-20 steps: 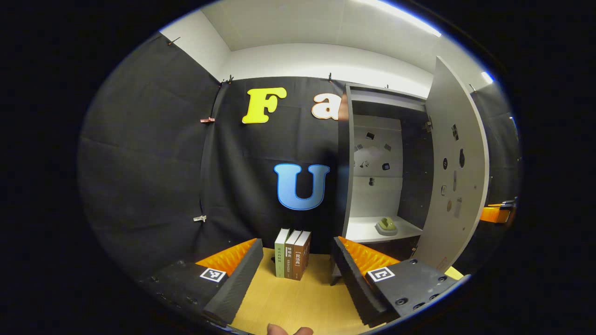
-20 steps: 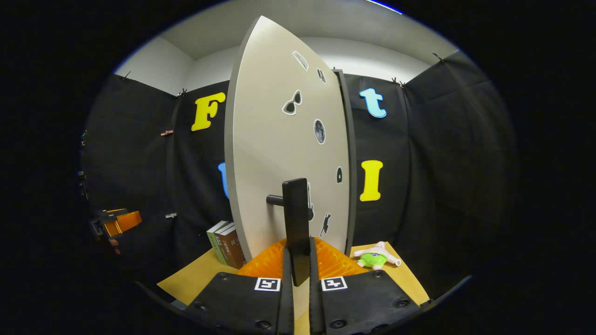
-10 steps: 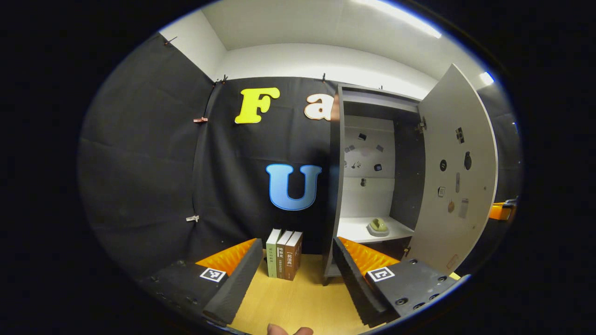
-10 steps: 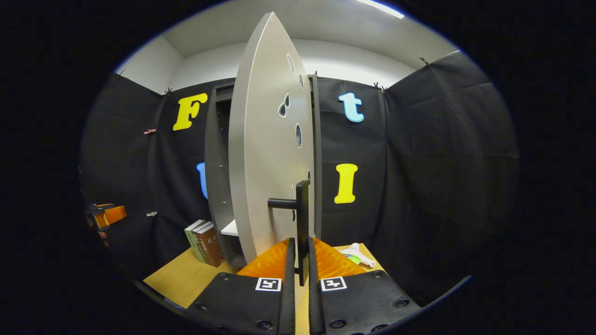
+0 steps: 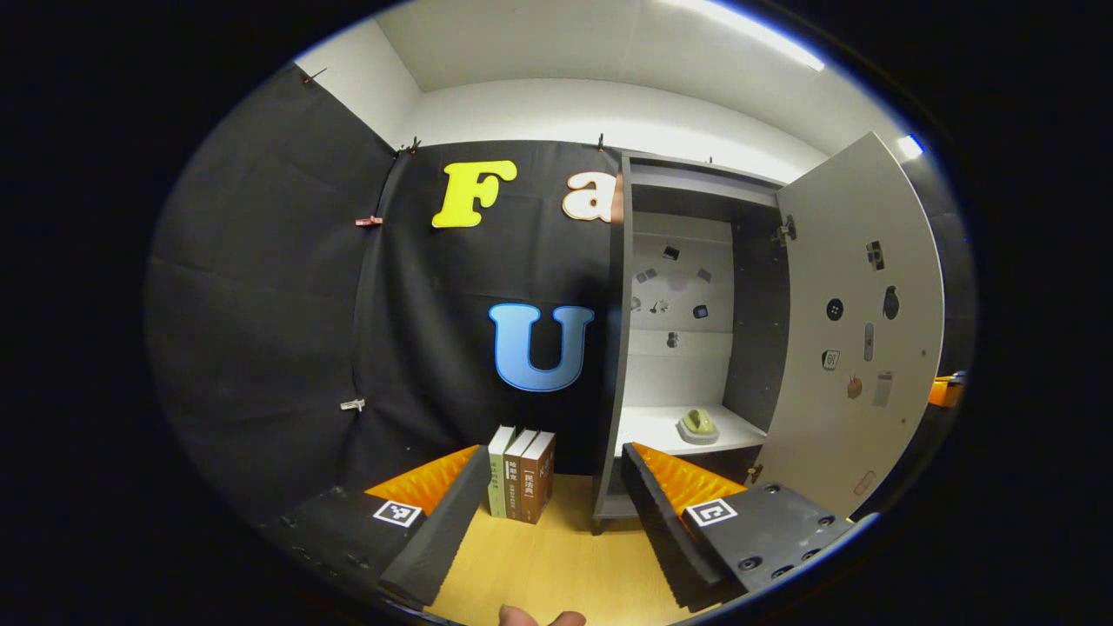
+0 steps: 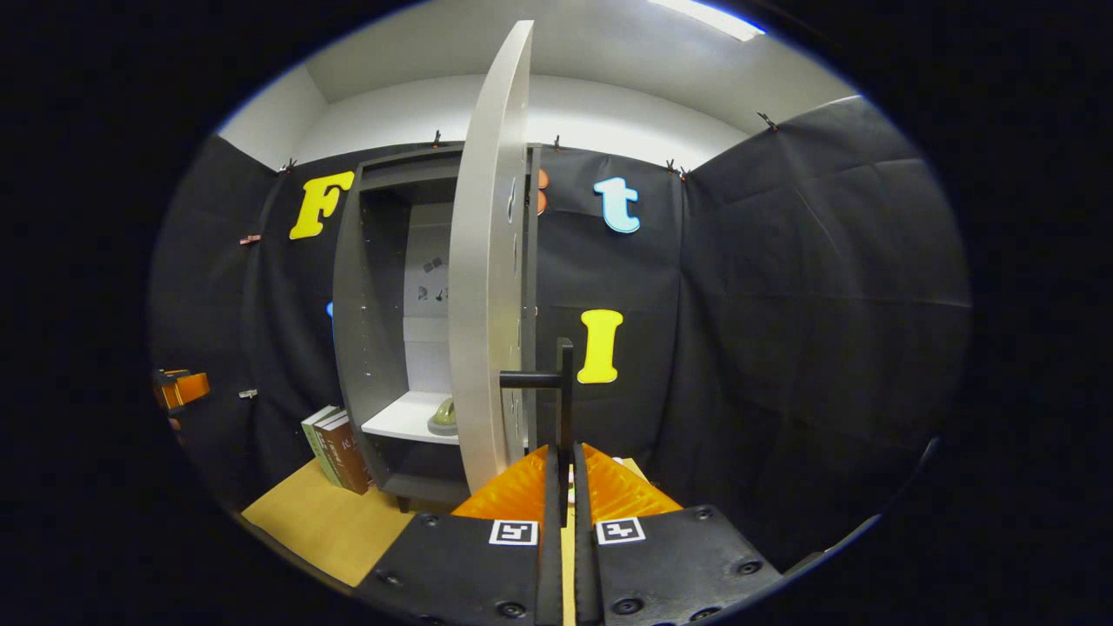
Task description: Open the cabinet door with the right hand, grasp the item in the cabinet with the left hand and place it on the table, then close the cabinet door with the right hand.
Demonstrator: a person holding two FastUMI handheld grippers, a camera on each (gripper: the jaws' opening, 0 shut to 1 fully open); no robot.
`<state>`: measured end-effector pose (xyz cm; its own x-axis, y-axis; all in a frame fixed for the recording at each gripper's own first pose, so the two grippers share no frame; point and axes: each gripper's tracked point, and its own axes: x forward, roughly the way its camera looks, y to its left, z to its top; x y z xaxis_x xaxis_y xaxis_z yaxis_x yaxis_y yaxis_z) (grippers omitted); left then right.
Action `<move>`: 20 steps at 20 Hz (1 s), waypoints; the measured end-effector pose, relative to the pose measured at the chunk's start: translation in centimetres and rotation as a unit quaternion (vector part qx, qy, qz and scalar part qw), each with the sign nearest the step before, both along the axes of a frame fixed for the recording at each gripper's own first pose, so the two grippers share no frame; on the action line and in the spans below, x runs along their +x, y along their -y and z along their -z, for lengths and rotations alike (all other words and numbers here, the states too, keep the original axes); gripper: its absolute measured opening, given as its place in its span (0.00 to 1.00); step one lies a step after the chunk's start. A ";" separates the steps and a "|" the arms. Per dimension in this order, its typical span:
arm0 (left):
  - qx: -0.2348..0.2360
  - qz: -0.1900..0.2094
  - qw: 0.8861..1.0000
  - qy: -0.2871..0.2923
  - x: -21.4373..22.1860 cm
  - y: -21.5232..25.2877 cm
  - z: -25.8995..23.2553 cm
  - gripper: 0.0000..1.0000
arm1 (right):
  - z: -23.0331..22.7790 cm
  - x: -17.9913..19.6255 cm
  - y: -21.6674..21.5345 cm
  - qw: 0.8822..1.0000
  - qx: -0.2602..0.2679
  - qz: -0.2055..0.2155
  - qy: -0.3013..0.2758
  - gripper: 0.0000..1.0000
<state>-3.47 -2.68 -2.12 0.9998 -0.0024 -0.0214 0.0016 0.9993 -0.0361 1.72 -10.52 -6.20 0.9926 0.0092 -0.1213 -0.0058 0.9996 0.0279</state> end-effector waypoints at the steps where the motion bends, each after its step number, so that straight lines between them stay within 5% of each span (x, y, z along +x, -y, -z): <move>1: -0.003 0.003 1.000 -0.001 0.2 0.6 0.1 0.94 | 0.1 -0.2 -0.2 1.000 0.008 -0.007 -0.001 0.10; 8: 0.009 0.027 0.999 -0.014 2.2 5.0 0.4 0.95 | -1.5 -0.7 0.9 0.998 0.005 -0.050 0.030 0.12; 10: 0.009 0.036 0.999 -0.017 2.9 6.6 0.3 0.94 | -2.4 -1.0 3.5 0.998 0.016 -0.029 0.044 0.30; 12: 0.011 0.047 0.999 -0.017 3.7 8.3 0.1 0.92 | -3.7 -0.7 7.1 0.997 0.027 0.011 0.068 0.36; 16: 0.018 0.075 0.997 -0.026 5.5 12.3 0.3 0.94 | -1.3 -0.7 12.6 0.993 0.067 0.092 0.038 0.98; 20: 0.026 0.118 0.992 -0.048 8.3 16.7 1.7 0.92 | -1.8 -0.4 15.3 0.989 0.057 0.122 0.063 0.97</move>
